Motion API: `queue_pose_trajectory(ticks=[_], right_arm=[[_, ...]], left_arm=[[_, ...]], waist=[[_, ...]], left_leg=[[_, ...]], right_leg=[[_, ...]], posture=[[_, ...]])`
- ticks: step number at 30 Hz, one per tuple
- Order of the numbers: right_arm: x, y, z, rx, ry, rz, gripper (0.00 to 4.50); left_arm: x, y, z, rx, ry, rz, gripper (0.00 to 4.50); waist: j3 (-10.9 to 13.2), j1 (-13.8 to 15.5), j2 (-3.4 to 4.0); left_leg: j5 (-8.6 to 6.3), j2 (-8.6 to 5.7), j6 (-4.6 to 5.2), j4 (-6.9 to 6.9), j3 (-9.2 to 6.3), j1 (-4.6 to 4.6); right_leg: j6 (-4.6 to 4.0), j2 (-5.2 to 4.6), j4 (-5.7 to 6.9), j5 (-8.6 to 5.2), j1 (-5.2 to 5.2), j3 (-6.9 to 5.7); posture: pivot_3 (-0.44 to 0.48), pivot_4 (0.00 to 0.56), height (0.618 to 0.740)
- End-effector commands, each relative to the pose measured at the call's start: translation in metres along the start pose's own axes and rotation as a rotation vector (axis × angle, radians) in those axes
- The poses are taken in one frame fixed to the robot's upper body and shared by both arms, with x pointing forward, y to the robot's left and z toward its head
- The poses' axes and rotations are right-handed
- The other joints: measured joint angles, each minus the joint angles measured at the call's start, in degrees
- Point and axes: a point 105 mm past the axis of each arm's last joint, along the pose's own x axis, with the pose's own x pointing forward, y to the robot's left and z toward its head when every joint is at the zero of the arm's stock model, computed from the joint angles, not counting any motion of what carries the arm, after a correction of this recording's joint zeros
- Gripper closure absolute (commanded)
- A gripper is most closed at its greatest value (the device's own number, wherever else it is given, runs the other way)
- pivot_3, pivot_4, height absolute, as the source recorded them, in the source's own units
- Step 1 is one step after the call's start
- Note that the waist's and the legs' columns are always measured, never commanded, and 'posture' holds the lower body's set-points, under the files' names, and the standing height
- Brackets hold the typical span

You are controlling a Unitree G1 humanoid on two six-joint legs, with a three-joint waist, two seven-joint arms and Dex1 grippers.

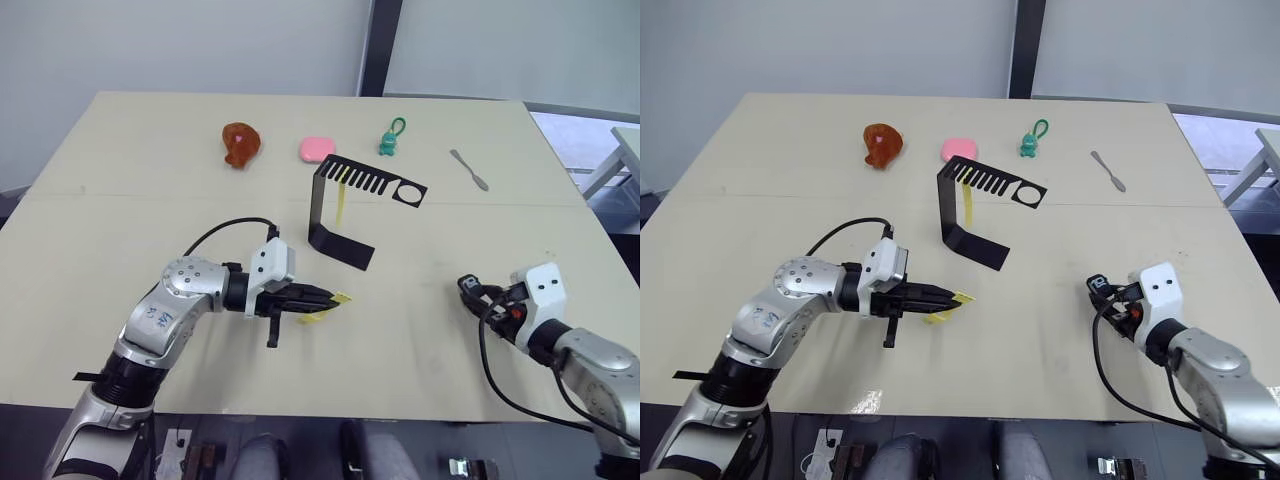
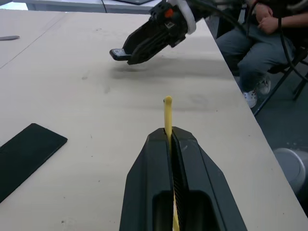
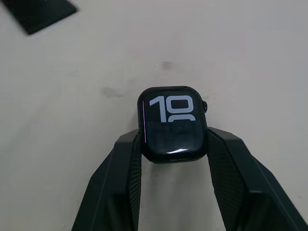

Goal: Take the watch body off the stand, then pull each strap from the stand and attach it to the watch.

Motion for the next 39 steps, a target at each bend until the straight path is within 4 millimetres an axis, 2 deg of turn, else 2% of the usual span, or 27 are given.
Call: queue_pose_trajectory(ticks=[1, 5, 10, 16, 18, 20, 22, 23, 33, 39], right_arm=[[-0.004, 0.01, 0.012, -0.046, -0.014, 0.076, 3.02], [-0.002, 0.007, 0.008, -0.066, 0.011, 0.055, 3.02], [0.003, -0.006, -0.007, -0.041, 0.051, -0.015, 3.02], [0.008, -0.006, -0.021, 0.002, 0.061, 0.005, 3.02], [0.008, -0.006, -0.019, 0.042, 0.025, 0.026, 1.99], [0.006, -0.004, -0.018, 0.039, -0.007, 0.058, 1.24], [0.005, -0.009, -0.024, 0.033, -0.006, 0.039, 0.27], [0.005, -0.009, -0.027, 0.042, -0.012, 0.033, 0.05], [0.008, -0.016, -0.036, 0.103, -0.087, 0.031, 0.05], [0.006, -0.01, -0.038, 0.081, -0.087, 0.103, 0.05]], left_arm=[[-0.002, 0.003, 0.008, 0.049, -0.015, 0.005, 4.5], [-0.001, 0.003, 0.009, 0.052, -0.02, 0.007, 4.5], [0.001, 0.002, 0.009, 0.048, -0.026, 0.011, 4.5], [0.002, 0.001, 0.008, 0.042, -0.033, 0.011, 4.5], [0.002, 0.001, 0.009, 0.041, -0.035, 0.011, 4.5], [0.003, 0.002, 0.009, 0.041, -0.037, 0.012, 4.5], [0.003, 0.002, 0.01, 0.045, -0.036, 0.012, 4.5], [0.004, 0.002, 0.01, 0.046, -0.04, 0.012, 4.5], [0.004, 0.002, 0.013, 0.046, -0.044, 0.017, 4.5], [0.003, 0.003, 0.014, 0.05, -0.041, 0.017, 4.5]], waist=[[0.0, 0.0, -0.02], [0.0, 0.0, -0.02], [0.0, 0.0, -0.02], [0.0, 0.0, -0.02], [0.0, 0.0, -0.02], [0.0, 0.0, -0.02], [0.0, 0.0, -0.02], [0.0, 0.0, -0.02], [0.0, 0.0, -0.02], [0.0, 0.0, -0.02]], left_leg=[[0.0, 0.0, 0.0, 0.0, 0.0, 0.0], [0.0, -0.02, 0.0, 0.0, 0.0, -0.02], [0.0, -0.02, 0.01, 0.02, 0.01, -0.02], [0.0, -0.01, 0.01, 0.02, 0.01, -0.02], [0.0, -0.01, 0.0, 0.02, 0.02, 0.0], [0.0, -0.01, 0.0, 0.03, 0.03, 0.0], [0.0, -0.01, 0.0, 0.03, 0.03, -0.01], [0.0, -0.01, 0.01, 0.03, 0.03, -0.01], [0.0, -0.01, 0.0, 0.08, 0.05, 0.03], [0.0, 0.0, 0.0, 0.1, 0.04, 0.02]], right_leg=[[0.0, 0.0, -0.01, 0.0, 0.01, 0.0], [0.0, -0.01, -0.01, 0.0, 0.0, 0.01], [0.0, 0.0, 0.01, 0.0, -0.01, 0.01], [0.0, 0.0, 0.01, 0.0, -0.01, 0.01], [0.0, 0.01, 0.02, 0.0, -0.01, 0.01], [0.0, 0.01, 0.03, 0.0, -0.01, 0.01], [0.0, 0.01, 0.03, 0.0, -0.01, 0.01], [0.0, 0.01, 0.02, 0.0, 0.0, 0.01], [0.0, 0.01, 0.07, 0.0, 0.01, 0.02], [0.0, 0.01, 0.08, 0.0, 0.02, 0.02]], posture=[[0.0, 0.15, 0.74], [0.0, 0.15, 0.74], [0.0, 0.15, 0.74], [0.0, 0.15, 0.74], [0.0, 0.15, 0.74], [0.0, 0.15, 0.74], [0.0, 0.15, 0.74], [0.0, 0.15, 0.74], [0.0, 0.15, 0.74], [0.0, 0.15, 0.74]])
